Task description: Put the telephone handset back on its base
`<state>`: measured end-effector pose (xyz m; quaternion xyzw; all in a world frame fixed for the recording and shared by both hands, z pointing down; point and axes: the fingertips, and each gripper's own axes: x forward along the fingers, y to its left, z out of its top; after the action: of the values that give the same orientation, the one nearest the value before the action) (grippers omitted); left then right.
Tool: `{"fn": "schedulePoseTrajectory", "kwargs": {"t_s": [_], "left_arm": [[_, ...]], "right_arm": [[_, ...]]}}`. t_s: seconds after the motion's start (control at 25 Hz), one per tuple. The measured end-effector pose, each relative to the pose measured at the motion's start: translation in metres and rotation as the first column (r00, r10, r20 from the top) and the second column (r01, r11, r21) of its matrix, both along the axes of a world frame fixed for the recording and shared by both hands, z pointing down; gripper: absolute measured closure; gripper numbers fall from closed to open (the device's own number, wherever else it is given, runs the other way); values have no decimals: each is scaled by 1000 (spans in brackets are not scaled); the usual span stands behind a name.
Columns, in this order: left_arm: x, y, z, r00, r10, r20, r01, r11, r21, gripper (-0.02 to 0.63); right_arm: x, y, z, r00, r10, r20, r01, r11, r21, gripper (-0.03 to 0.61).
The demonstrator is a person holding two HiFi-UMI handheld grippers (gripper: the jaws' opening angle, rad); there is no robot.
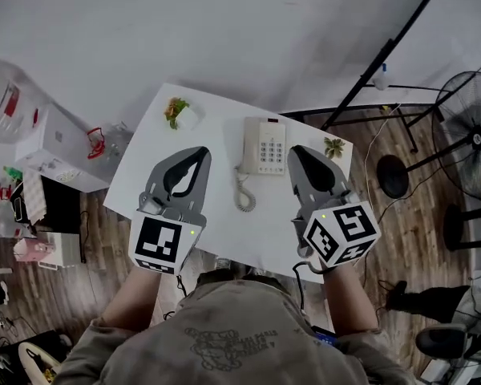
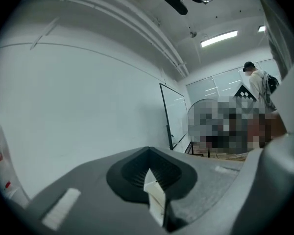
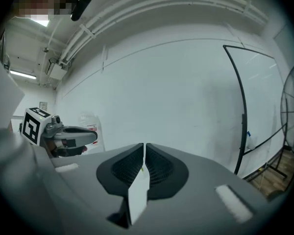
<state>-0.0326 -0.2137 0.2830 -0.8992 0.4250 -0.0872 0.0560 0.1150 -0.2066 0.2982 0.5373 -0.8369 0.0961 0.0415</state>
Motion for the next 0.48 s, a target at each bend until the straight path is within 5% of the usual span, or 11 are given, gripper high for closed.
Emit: {"fn": "schedulePoseTrajectory", "kwargs": {"t_s": [0.48], "left_arm": [[16,41,-23,997,66,-36,-67,998,-10,612]], "right_arm": [[27,89,-22,999,42,-30,-40,997,67,554]]}}
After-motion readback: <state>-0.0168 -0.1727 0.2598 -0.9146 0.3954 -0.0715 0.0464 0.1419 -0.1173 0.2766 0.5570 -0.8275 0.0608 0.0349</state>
